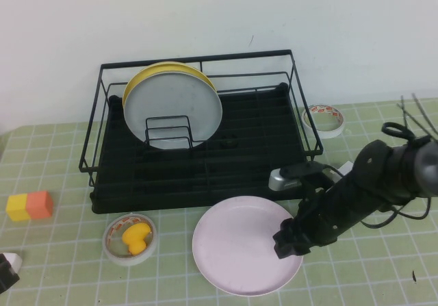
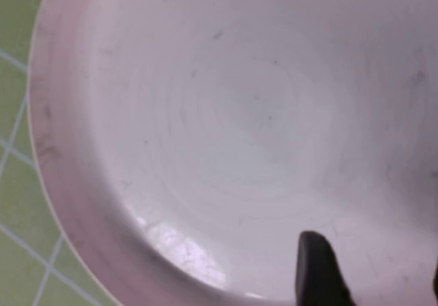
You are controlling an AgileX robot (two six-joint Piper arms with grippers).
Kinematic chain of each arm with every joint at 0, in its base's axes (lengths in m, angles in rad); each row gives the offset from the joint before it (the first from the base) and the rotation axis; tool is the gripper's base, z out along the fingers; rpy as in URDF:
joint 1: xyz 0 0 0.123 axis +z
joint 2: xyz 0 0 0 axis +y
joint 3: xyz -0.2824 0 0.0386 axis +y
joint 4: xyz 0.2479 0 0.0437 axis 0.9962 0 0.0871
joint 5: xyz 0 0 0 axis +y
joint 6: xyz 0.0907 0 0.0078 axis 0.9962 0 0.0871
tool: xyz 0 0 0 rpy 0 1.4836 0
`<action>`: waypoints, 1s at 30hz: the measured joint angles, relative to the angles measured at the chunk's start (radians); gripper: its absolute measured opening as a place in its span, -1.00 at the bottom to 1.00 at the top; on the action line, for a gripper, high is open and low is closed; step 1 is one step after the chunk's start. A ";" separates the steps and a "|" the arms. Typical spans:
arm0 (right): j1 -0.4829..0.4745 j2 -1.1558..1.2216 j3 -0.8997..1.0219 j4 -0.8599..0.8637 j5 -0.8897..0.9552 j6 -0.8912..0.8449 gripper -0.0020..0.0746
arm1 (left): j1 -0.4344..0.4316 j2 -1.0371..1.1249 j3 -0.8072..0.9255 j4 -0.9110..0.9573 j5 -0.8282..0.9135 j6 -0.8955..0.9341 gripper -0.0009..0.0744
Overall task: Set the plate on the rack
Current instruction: Pick up the plate from the table
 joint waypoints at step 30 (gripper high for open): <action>0.000 0.064 -0.081 -0.313 0.030 0.218 -0.18 | 0.000 0.000 0.000 -0.002 0.002 0.000 -0.98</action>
